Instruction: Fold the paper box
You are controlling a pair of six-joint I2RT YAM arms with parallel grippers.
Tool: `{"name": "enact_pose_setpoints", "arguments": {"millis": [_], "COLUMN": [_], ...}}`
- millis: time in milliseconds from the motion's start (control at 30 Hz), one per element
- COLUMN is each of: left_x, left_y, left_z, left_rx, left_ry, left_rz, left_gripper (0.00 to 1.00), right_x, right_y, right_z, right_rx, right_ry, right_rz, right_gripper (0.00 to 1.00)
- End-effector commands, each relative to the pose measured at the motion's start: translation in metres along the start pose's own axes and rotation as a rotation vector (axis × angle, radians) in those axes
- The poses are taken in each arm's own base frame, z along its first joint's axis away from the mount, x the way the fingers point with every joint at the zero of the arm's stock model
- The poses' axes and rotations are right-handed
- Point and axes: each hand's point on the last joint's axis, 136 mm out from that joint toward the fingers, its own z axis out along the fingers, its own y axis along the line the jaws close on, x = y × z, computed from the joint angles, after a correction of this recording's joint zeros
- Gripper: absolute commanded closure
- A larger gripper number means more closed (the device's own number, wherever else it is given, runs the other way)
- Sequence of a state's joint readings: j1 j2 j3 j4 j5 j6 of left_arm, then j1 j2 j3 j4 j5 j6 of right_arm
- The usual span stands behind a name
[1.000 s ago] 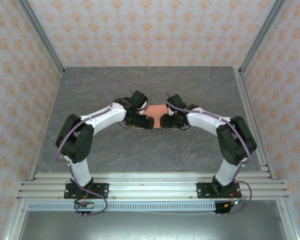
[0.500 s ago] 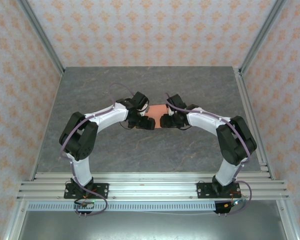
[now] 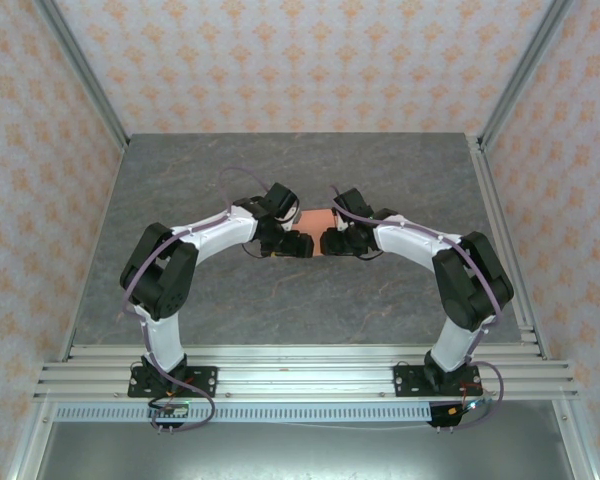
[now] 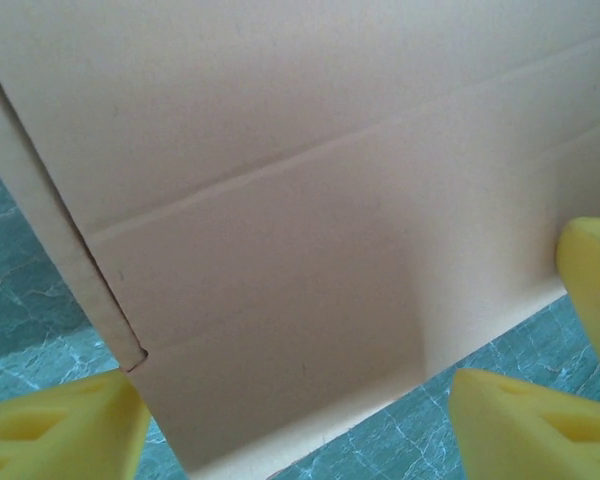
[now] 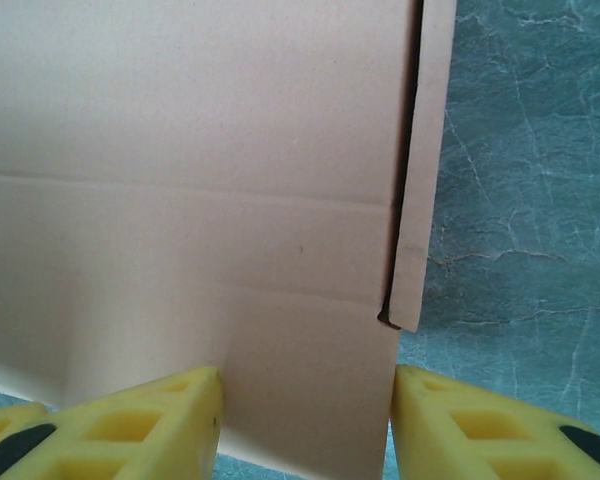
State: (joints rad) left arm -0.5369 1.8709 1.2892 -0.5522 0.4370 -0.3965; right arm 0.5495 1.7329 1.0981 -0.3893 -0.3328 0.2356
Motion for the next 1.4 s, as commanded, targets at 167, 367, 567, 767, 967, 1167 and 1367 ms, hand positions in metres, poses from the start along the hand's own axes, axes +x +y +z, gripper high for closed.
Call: {"name": "enact_pose_setpoints", "arguments": {"millis": [167,367,567,767,967,1167,1367], "left_x": [-0.003,-0.004,-0.010,-0.014,-0.017,-0.026,-0.039], "left_y": [-0.004,0.002,0.005,0.006,0.004,0.009,0.021], "left_z": [0.008,0.014,0.012,0.019,0.012,-0.008,-0.045], "left_rx": [0.016,-0.008,-0.039,-0.045,-0.043,-0.090,-0.184], "left_ry": [-0.029,-0.026,-0.044,-0.041,-0.057,-0.099,-0.157], "left_rz": [0.007,0.012,0.030,0.028,0.030,0.034,0.053], "left_gripper": [0.30,0.36,0.45,0.48,0.48,0.39,0.20], "right_x": [-0.011,-0.013,-0.013,-0.015,-0.018,-0.020,-0.026], "right_y": [0.014,0.015,0.017,0.019,0.020,0.010,0.006], "right_z": [-0.002,-0.002,0.000,-0.002,-0.009,-0.013,-0.027], "right_rx": [-0.041,-0.047,-0.054,-0.065,-0.063,-0.006,0.019], "right_ry": [-0.031,-0.035,-0.034,-0.042,-0.057,-0.072,-0.118], "right_rz": [-0.010,-0.010,-0.013,-0.019,-0.024,-0.026,-0.001], "right_gripper": [0.53,0.54,0.56,0.56,0.55,0.49,0.38]}}
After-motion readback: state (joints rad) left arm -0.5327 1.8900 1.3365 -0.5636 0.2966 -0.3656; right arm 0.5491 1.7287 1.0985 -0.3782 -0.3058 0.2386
